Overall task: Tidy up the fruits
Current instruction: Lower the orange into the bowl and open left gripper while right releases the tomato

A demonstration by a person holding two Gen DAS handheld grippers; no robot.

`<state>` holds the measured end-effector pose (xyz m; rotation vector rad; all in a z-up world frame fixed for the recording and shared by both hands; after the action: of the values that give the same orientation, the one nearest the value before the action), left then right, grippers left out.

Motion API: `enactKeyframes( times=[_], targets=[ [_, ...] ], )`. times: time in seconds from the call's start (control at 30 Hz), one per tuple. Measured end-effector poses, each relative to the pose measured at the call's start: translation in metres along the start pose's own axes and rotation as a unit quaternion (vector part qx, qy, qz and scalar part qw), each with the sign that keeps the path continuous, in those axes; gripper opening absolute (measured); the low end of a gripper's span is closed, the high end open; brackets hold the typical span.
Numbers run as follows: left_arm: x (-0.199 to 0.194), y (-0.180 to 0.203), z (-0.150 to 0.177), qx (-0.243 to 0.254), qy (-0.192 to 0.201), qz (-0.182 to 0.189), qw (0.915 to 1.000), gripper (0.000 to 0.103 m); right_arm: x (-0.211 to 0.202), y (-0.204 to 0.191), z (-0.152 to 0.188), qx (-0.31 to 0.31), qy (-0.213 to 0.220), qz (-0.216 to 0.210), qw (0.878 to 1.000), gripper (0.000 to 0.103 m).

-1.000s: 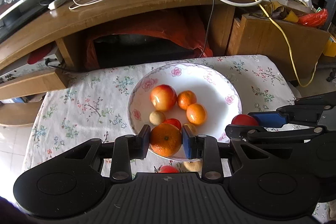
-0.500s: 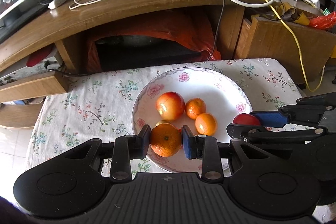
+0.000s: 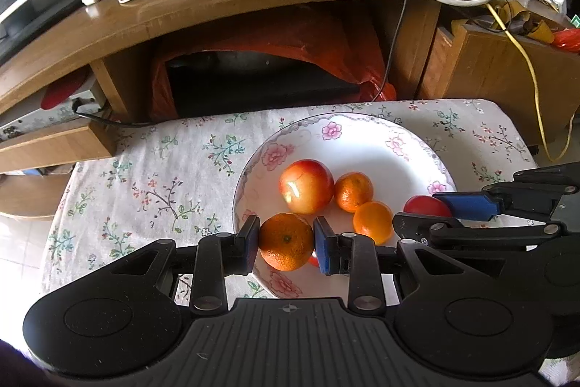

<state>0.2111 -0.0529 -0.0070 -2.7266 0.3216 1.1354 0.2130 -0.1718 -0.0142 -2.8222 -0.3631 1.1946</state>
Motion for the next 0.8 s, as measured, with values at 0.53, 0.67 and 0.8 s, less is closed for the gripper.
enactKeyframes(
  times=[0.53, 0.67, 0.8],
  targets=[
    [0.012, -0.005, -0.001, -0.023, -0.010, 0.003, 0.9997, 0.038, 0.015, 0.003, -0.003, 0.005, 0.005, -0.006, 1.000, 0.032],
    [0.014, -0.005, -0.001, -0.028, -0.011, 0.004, 0.9995, 0.039, 0.016, 0.006, -0.004, 0.005, 0.007, -0.003, 1.000, 0.032],
    [0.014, -0.006, -0.001, -0.031, -0.010, 0.000, 0.9995, 0.044, 0.016, 0.006, -0.004, 0.006, 0.007, -0.002, 1.000, 0.032]
  ],
)
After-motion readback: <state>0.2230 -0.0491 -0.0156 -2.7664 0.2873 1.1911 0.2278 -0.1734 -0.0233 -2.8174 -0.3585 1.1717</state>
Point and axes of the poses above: each gripper's, at about its wrist camera, not at the fingertips, and x roughly the way its jaws point, y to its right, z to its underside, the point moved 1 cm from there along x, roughly the way its jaws point, and after that the axes turned 10 degrees about y, right-handed, at the moved point
